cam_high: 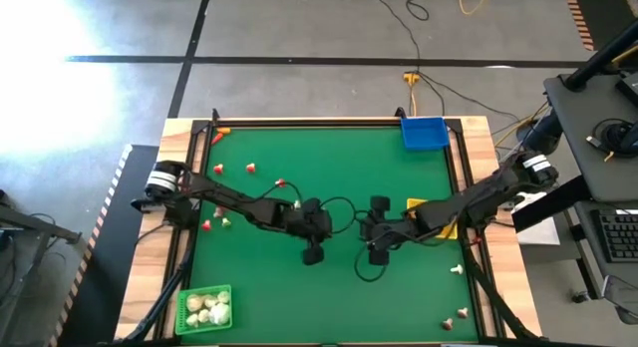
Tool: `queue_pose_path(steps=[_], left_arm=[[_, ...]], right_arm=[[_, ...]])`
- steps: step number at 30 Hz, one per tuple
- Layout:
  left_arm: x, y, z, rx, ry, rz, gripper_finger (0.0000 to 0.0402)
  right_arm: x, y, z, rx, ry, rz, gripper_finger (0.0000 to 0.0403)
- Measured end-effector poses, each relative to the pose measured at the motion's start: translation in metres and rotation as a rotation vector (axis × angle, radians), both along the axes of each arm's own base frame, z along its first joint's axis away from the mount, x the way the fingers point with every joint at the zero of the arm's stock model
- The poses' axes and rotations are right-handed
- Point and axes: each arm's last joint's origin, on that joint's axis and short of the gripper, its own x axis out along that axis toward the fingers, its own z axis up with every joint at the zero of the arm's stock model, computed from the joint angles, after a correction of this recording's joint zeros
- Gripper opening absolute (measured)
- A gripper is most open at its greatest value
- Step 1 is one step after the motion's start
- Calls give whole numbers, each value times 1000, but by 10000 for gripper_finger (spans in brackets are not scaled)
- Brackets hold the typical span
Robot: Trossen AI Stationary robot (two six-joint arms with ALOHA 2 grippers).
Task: Sort produce into baskets
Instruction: Put the brown mushroom into the blue bin
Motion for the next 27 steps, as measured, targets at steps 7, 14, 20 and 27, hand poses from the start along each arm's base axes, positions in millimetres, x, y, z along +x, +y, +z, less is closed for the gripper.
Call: queue_pose_path(steps=[7,14,20,27], left_arm=[[3,4,-19,-24,-74,28,31],[7,-2,-44,-11,-43,23,67],[5,-9,-47,-5,-24,4,86],[-1,-13,-31,22,-38,-37,103]], right_arm=[[4,8,-25,68,-63,13,203],[21,14,-41,79,-68,9,203],[27,13,-56,54,-21,-5,203],[41,15,-52,67,-78,-5,203]])
